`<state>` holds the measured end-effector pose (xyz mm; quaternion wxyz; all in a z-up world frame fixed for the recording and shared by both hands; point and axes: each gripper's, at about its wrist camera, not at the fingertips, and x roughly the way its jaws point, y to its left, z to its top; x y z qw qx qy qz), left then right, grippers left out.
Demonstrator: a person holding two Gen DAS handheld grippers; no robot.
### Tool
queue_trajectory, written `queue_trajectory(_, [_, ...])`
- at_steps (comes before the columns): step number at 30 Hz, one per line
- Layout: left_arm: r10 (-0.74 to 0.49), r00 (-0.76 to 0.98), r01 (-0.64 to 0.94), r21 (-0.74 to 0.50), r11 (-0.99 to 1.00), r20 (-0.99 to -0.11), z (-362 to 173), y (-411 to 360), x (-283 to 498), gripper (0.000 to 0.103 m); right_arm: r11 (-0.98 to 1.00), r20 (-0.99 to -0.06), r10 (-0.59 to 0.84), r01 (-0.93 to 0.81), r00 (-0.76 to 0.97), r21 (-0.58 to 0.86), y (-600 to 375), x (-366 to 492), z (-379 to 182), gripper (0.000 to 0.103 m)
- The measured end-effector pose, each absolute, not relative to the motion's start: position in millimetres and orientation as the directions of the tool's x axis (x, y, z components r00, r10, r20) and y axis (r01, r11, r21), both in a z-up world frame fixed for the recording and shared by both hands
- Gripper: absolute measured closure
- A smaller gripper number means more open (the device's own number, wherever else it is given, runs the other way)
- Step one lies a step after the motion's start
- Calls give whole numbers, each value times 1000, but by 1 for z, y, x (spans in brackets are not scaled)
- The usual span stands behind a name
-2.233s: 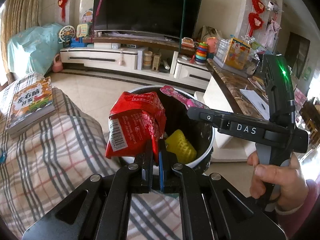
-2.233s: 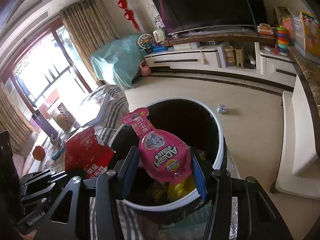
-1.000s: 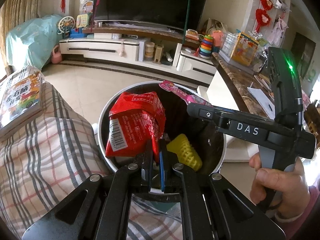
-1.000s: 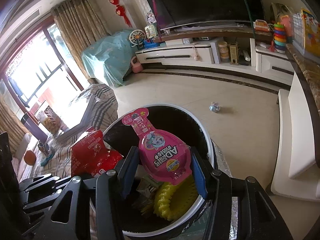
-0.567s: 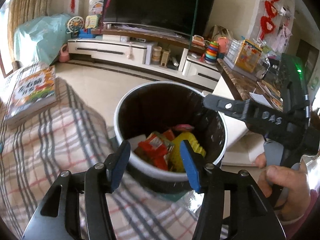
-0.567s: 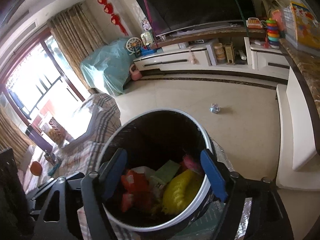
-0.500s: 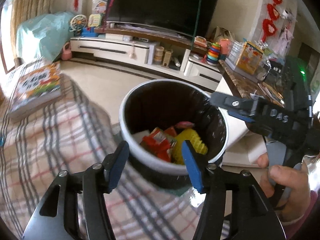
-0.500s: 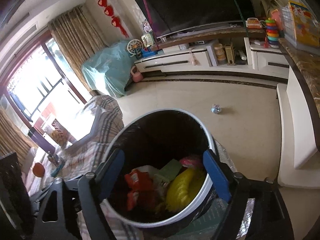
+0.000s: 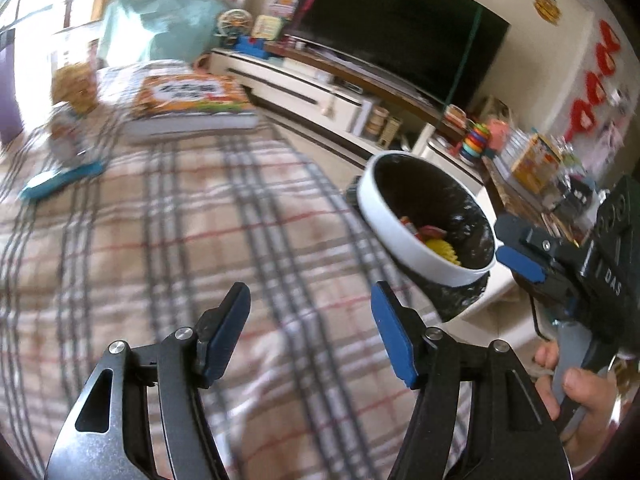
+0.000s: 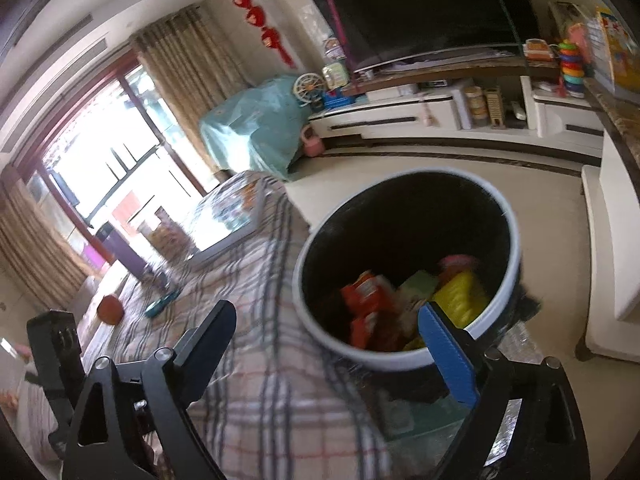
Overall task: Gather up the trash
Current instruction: 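Open the left tool to drop the red box while the right tool drops the pink package, then move both tools back over the bed toward the blue package and cartoon wrapper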
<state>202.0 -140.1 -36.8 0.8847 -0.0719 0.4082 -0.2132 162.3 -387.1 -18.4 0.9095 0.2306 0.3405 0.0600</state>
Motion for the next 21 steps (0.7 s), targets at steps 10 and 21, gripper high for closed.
queue_trajectory(10, [-362, 625, 187, -318, 929, -692, -45, -67, 180, 37, 874, -609, 356, -21, 709, 486, -326, 156, -31, 8])
queue_trajectory(21, [-283, 667, 66, -324, 944, -689, -48, 2, 163, 37, 869, -609, 426, -116, 669, 481, -262, 159, -34, 8])
